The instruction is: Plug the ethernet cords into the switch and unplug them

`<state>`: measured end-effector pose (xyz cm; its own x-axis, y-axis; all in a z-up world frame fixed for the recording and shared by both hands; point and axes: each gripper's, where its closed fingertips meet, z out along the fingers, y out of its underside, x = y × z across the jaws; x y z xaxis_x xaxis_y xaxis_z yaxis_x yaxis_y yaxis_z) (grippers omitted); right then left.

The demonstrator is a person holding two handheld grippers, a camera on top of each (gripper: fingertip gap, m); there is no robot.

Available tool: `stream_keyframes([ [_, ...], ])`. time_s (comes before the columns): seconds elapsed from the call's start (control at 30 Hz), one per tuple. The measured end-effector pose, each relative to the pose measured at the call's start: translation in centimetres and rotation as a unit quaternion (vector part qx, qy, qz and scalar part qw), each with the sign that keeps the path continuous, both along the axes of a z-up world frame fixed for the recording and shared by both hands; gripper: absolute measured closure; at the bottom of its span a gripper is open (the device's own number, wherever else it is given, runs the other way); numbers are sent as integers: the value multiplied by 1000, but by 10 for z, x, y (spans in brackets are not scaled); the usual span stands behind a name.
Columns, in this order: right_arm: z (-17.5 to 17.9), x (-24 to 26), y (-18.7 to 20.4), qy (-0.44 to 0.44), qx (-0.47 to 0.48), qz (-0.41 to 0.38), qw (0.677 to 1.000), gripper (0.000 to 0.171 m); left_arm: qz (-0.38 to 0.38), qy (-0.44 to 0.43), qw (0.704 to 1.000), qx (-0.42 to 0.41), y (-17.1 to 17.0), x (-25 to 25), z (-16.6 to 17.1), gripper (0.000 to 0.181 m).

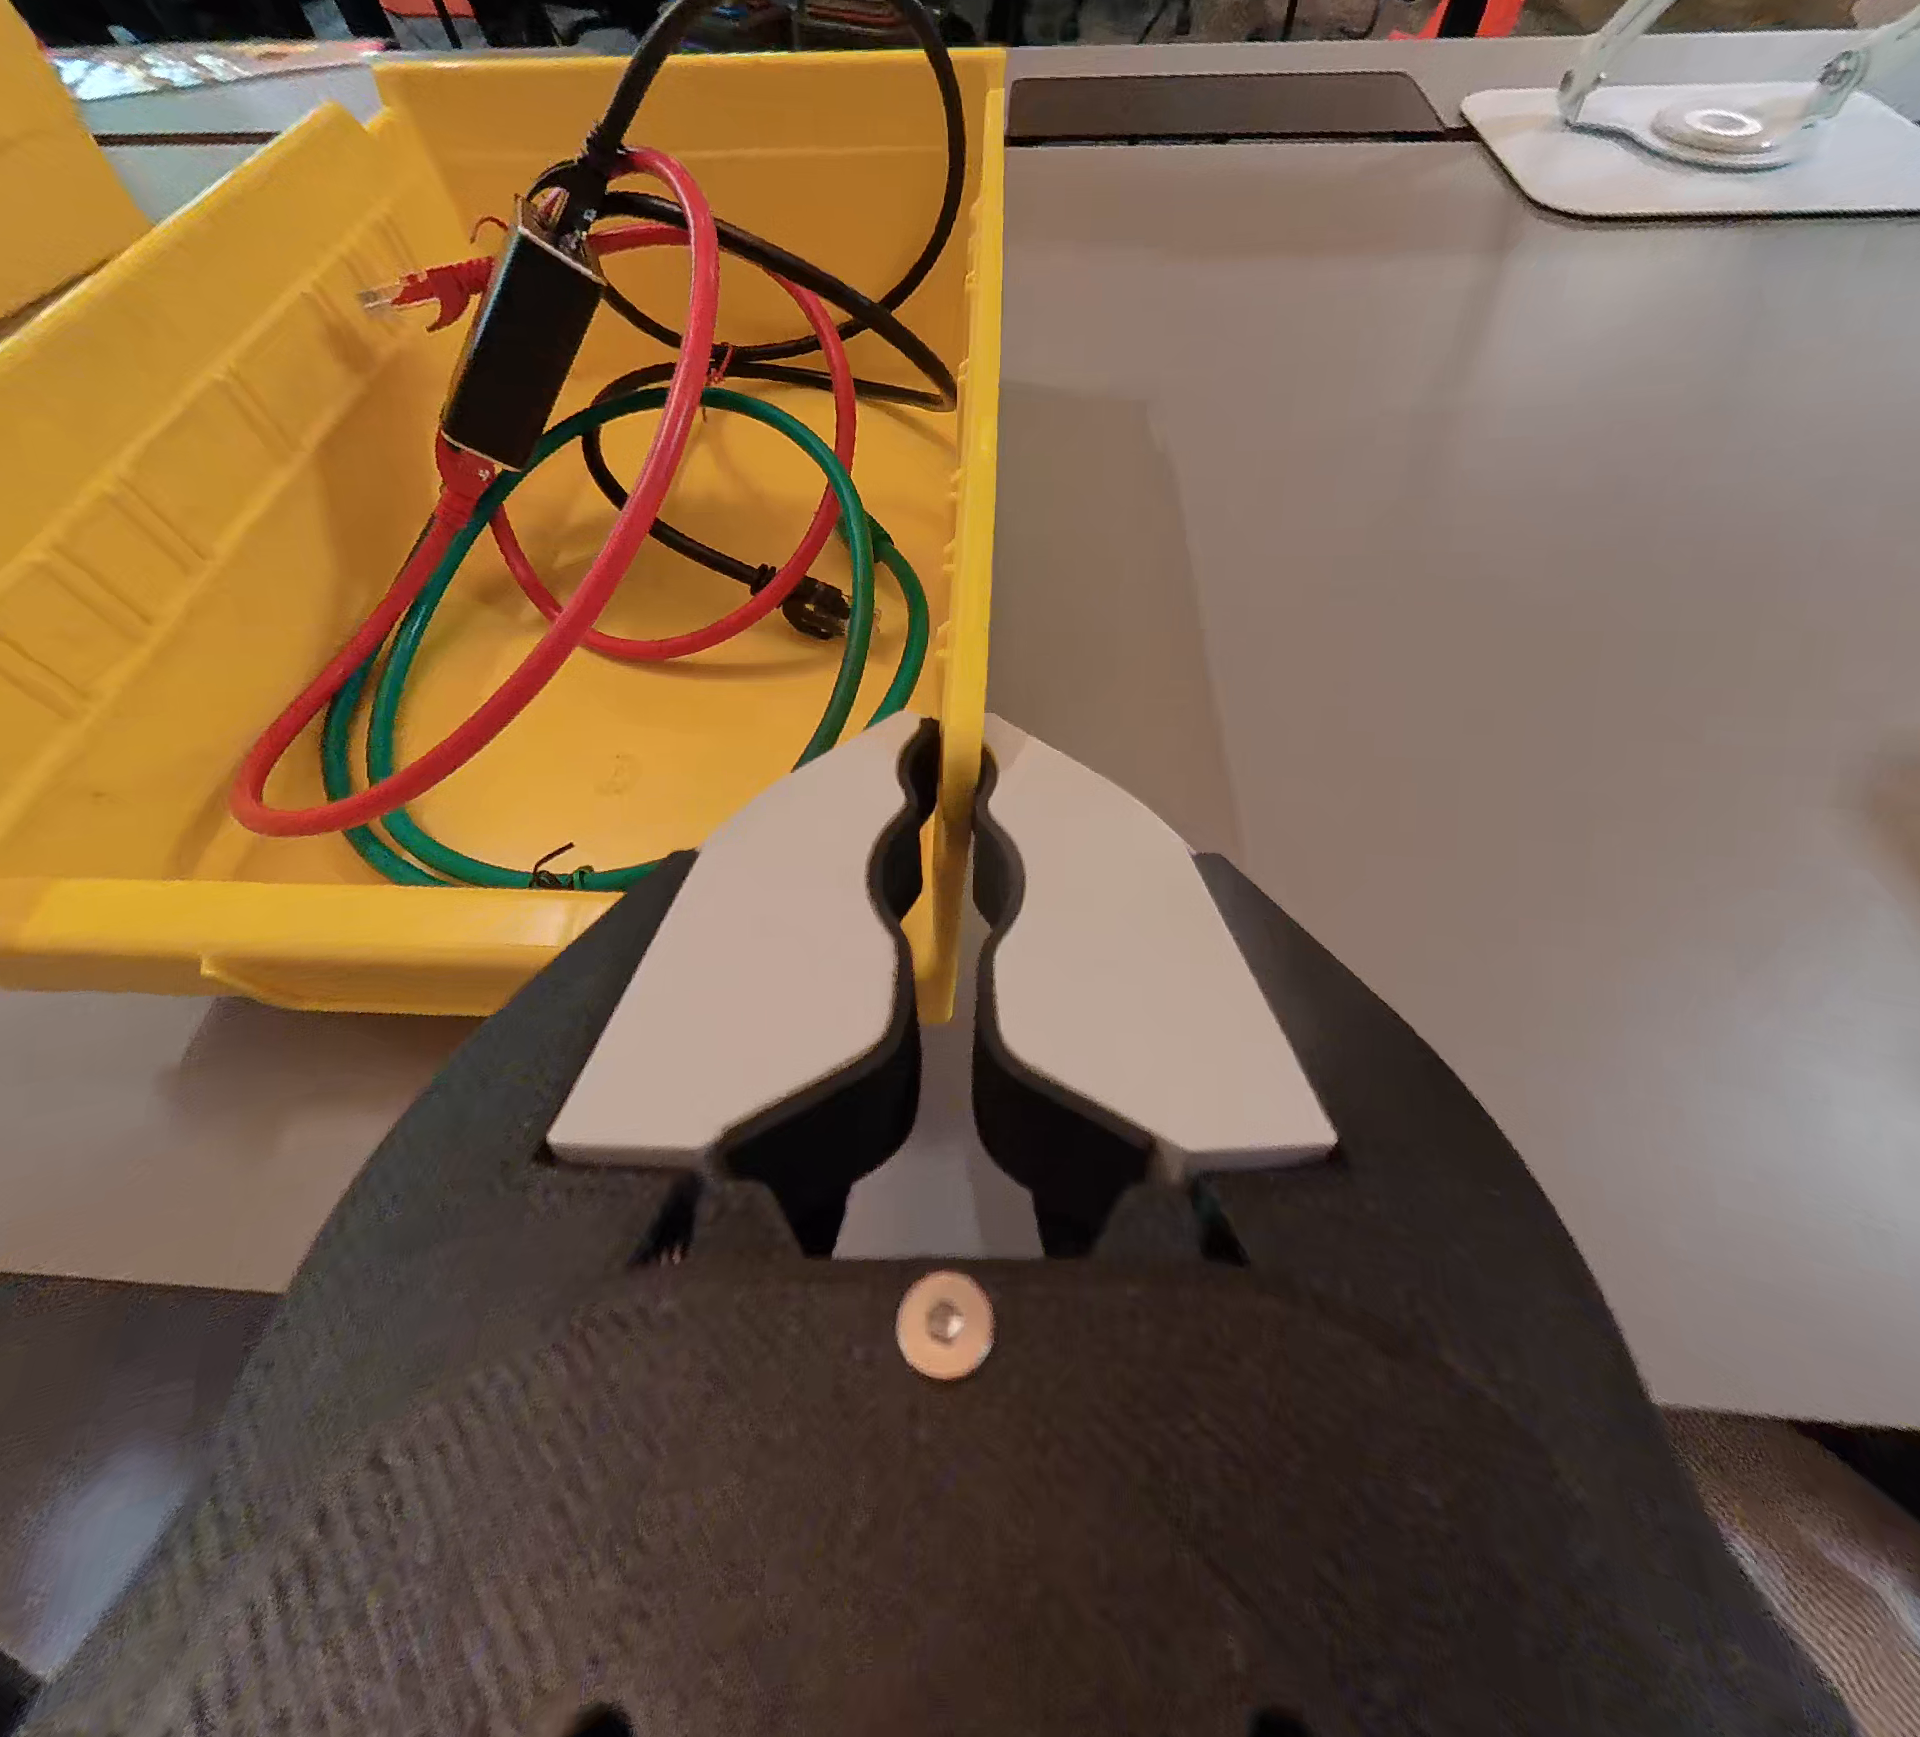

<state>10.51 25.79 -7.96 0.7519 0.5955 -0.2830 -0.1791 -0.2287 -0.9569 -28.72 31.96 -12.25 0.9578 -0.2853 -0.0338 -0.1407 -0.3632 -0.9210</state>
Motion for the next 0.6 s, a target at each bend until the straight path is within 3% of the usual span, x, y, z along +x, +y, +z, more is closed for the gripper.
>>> stream_keyframes([
  [0.03,-1,0,0,-2,-2,-1,1000,164,-10,7,1000,11,-4,4,5,163],
  [0.13,-7,1,0,-11,-9,-3,1000,164,-10,35,992,123,-19,15,56,143],
  [0.2,-9,2,0,-12,-15,-3,1000,163,-11,65,982,180,-23,15,87,143],
  [0.33,-13,0,2,-11,-23,1,1000,162,-1,100,977,188,18,-13,111,144],
  [0.47,-15,2,2,-11,-30,-3,999,161,82,170,971,149,99,-79,90,152],
  [0.53,-14,7,2,-13,-26,-14,999,161,84,227,966,94,134,-94,59,139],
  [0.6,-15,13,3,-13,-27,-27,999,161,37,253,966,36,154,-84,26,116],
])
